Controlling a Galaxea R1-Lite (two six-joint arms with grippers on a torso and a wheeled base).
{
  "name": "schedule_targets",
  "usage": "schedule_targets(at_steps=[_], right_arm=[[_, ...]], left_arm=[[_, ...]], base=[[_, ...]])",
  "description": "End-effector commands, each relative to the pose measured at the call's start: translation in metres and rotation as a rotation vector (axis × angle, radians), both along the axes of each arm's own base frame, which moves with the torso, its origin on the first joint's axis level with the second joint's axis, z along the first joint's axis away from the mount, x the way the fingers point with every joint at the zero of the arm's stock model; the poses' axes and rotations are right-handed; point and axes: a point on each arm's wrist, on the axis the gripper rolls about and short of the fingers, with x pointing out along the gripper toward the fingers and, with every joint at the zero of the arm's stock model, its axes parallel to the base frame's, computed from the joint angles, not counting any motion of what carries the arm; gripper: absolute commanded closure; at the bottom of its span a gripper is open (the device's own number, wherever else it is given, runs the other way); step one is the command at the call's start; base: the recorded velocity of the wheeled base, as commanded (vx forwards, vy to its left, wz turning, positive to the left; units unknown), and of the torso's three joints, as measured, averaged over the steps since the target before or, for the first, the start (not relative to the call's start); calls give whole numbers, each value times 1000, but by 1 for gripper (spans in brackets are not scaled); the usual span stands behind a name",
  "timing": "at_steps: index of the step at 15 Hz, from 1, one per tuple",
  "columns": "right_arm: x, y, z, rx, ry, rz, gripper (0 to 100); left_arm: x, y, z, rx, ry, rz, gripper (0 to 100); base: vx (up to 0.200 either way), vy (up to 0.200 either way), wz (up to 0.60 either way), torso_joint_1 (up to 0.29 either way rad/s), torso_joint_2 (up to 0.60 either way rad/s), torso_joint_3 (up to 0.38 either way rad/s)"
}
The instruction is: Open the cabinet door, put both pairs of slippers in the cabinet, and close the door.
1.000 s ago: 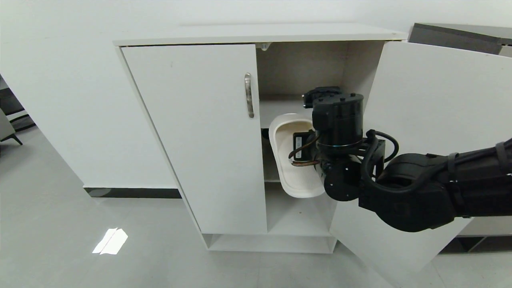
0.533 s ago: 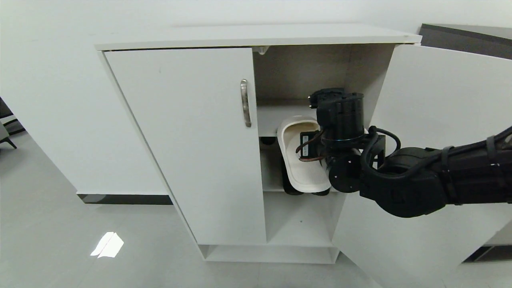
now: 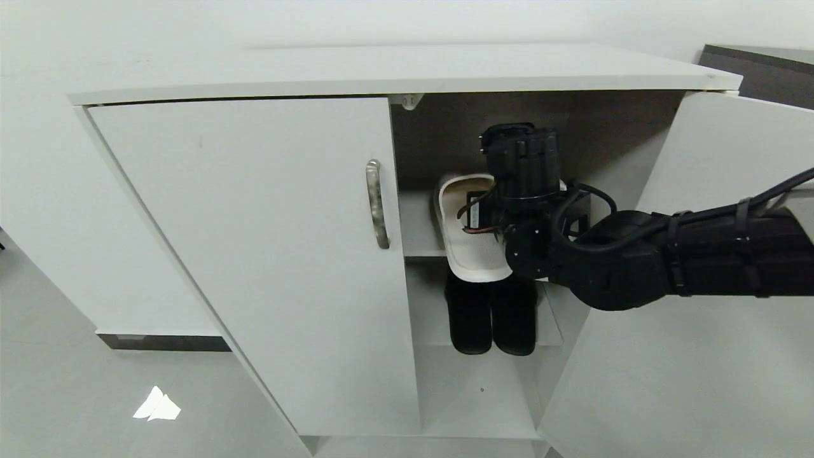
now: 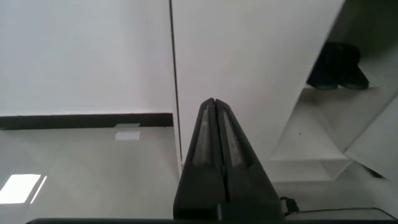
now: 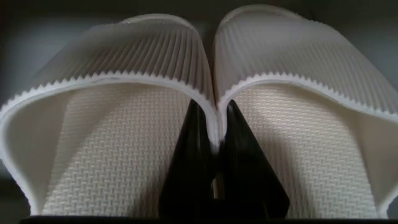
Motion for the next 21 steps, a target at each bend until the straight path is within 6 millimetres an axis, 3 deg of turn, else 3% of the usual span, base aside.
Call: schedule_targets(at_steps=[1,7,16,17,21], right_arm=[[18,4,-8,1,0,-18,100],[51,8,-17,14,-12,-55,100],[62,10,-17,14,-8,-67,100],[63,10,-18,12,-5,-69,0],[61,10,-17,16,-4,-66,0]], left_arm=[[0,0,0,-1,1,0,100],[0,0,0,-3,1,0,100],[0,0,0,-3,1,0,100],[0,0,0,-3,1,0,100],[0,0,0,-4,1,0,100]], base=[[0,0,0,0,0,0],[0,0,0,0,0,0],[0,0,0,0,0,0],[0,0,0,0,0,0],[0,0,0,0,0,0]])
